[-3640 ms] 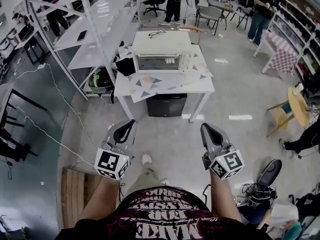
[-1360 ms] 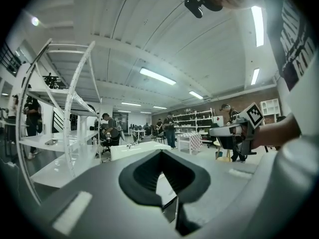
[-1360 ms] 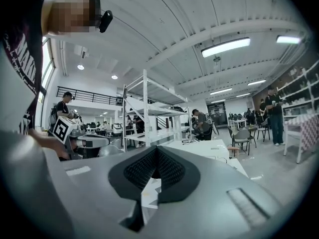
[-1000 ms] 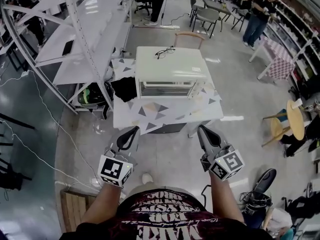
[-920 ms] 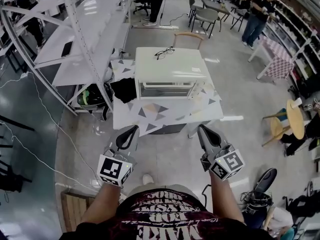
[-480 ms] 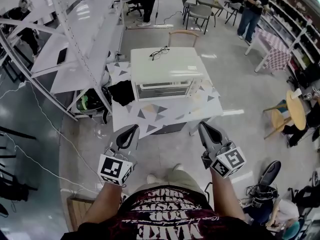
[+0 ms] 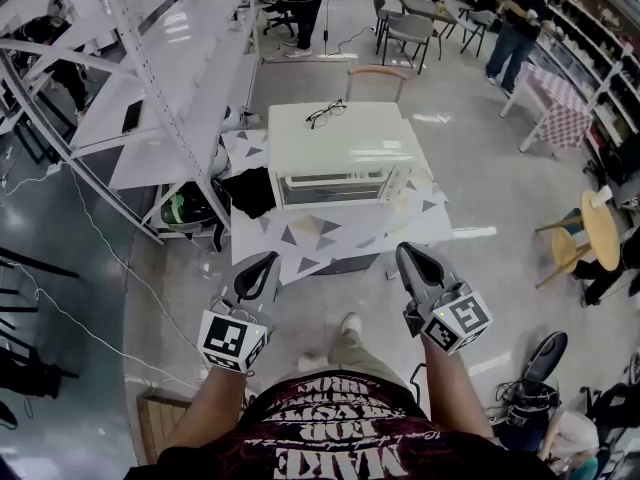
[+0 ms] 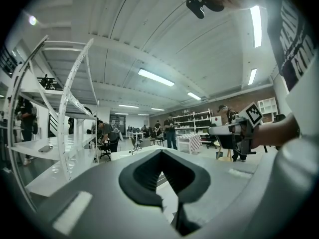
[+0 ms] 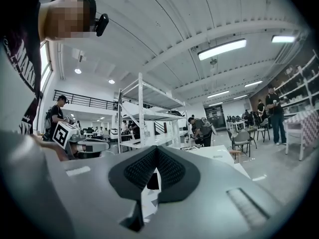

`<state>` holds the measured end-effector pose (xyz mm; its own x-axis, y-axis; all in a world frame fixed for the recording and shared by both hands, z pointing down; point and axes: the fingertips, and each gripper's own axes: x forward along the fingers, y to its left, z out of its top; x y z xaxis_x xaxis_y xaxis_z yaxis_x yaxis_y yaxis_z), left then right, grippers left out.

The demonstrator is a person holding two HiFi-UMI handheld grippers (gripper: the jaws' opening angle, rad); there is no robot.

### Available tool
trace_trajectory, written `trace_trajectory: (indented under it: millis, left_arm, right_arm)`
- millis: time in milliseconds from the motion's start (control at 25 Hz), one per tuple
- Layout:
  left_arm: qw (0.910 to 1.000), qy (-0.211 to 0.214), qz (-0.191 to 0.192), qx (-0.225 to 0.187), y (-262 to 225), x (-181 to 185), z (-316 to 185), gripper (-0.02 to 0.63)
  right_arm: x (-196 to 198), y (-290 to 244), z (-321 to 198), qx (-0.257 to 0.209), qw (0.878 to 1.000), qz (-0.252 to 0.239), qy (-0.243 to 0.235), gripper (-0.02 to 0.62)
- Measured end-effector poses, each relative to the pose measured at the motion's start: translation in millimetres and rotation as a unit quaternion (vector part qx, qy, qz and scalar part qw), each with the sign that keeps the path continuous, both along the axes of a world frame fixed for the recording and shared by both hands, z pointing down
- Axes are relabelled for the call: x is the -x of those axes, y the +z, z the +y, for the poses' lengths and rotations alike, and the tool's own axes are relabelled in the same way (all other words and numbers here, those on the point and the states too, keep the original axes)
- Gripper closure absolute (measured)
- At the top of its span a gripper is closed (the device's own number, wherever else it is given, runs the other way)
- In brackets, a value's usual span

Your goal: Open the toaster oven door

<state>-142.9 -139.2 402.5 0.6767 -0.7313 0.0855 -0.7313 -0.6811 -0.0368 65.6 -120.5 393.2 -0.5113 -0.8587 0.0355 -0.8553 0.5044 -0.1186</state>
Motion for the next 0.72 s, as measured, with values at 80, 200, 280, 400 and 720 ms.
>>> trace_trajectory:
  millis: [80, 200, 280, 400, 720]
  left_arm:
    - [1.0000, -0.005, -0.001, -0.002, -3.0, 0.8, -3.7, 0.604]
    - [0.9999, -0.010, -0.002, -0.002, -4.8, -1.1, -8.7, 0.604]
    - [0.9999, -0.012, -0.004, 0.001, -2.1, -2.8, -11.3, 0.604]
    - [0.9998, -0.016, -0.002, 0.007, 2.7, -4.3, -15.8, 0.604]
    - [0.9995, -0.024, 0.002, 0.022, 15.0, -10.3, -33.1, 0.604]
  right_arm:
    - [1.2, -0.6, -5.1, 0.000, 1.000, -0.002, -0.006, 0.569]
    - [-0.2, -0.7, -12.4, 0.001, 1.000, -0.004, -0.012, 0.569]
    - [-1.7, 1.7, -17.2, 0.004, 1.000, -0.005, -0.015, 0.569]
    - [-3.3, 5.2, -23.7, 0.009, 1.000, -0.005, -0.020, 0.569]
    - [-11.2, 16.2, -40.9, 0.025, 0.999, -0.004, -0.025, 0.569]
